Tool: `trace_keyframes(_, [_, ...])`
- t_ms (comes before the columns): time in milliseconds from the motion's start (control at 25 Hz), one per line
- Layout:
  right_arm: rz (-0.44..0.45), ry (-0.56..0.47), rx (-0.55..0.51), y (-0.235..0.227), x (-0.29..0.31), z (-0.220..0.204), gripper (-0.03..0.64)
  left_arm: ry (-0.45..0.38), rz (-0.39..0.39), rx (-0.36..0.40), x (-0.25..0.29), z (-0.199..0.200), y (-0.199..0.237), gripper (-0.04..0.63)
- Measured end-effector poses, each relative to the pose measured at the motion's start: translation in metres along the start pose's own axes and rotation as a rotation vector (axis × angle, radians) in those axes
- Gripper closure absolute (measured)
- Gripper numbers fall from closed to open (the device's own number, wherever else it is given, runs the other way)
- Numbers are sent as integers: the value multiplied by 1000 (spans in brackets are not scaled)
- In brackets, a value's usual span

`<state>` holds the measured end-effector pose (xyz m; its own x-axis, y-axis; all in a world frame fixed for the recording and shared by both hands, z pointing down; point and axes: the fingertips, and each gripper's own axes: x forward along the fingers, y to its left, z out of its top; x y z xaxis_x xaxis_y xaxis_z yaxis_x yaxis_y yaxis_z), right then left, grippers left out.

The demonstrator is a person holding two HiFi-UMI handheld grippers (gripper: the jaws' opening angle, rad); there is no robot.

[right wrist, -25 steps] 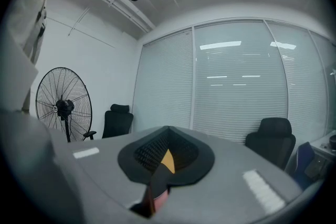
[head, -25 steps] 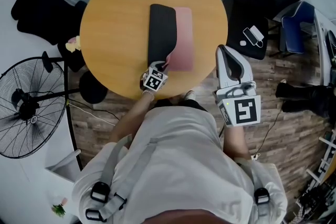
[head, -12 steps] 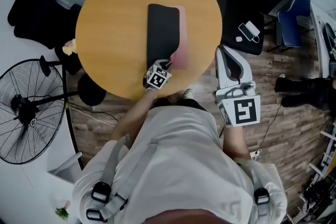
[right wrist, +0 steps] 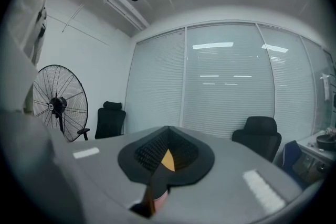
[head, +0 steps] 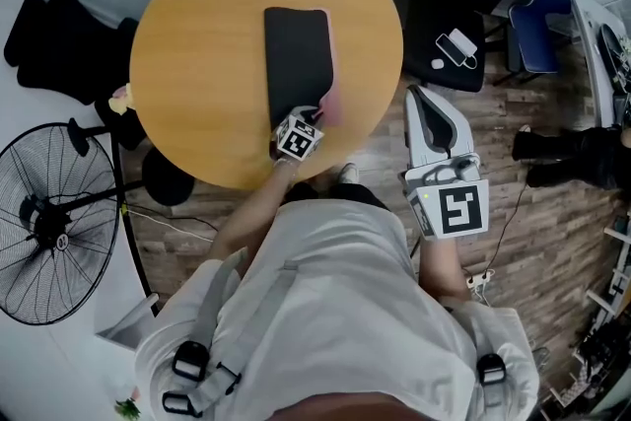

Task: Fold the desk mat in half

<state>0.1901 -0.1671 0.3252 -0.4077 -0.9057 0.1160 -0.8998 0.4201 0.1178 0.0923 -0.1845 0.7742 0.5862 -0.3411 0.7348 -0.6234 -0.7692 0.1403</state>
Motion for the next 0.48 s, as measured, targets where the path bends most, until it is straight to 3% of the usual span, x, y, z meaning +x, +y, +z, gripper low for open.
trace_keyframes(280, [-12,14,-3,-5,-6,-3,612,-5,-17,-1,15,7,-6,555])
trace_keyframes(480, [-9,21,-11,-4,-5,-4,612,41,-38,35,26,0,-8,553])
